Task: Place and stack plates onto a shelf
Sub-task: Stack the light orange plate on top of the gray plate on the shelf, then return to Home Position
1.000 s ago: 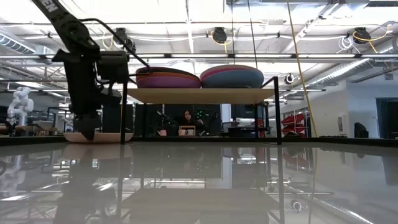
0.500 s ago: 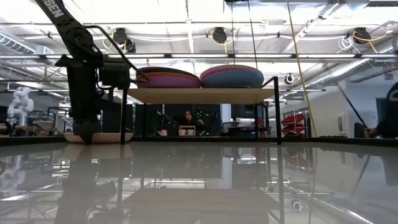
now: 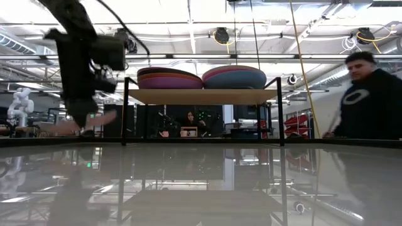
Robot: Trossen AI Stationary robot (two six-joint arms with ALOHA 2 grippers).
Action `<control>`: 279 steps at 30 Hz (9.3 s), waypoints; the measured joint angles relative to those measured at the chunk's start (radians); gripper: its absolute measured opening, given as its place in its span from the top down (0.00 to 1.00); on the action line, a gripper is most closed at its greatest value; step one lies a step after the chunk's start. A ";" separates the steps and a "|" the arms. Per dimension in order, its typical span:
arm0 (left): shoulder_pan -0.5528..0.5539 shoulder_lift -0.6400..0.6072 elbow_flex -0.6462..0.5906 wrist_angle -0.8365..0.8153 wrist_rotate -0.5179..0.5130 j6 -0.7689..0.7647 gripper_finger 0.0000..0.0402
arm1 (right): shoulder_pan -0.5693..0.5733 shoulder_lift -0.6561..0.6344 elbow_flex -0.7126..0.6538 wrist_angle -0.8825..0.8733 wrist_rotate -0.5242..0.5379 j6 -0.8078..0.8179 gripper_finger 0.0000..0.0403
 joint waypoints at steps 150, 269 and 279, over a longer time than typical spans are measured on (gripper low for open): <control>-0.329 -1.102 -0.504 1.138 0.383 0.440 0.80 | 0.418 -0.872 -1.192 1.017 0.305 -0.114 0.82; -0.329 -1.331 -0.658 0.975 0.377 0.413 0.80 | 0.418 -0.873 -1.197 0.829 0.412 -0.023 0.99; -0.329 -1.331 -0.658 0.975 0.377 0.413 0.80 | 0.418 -0.872 -1.197 0.829 0.412 -0.023 0.99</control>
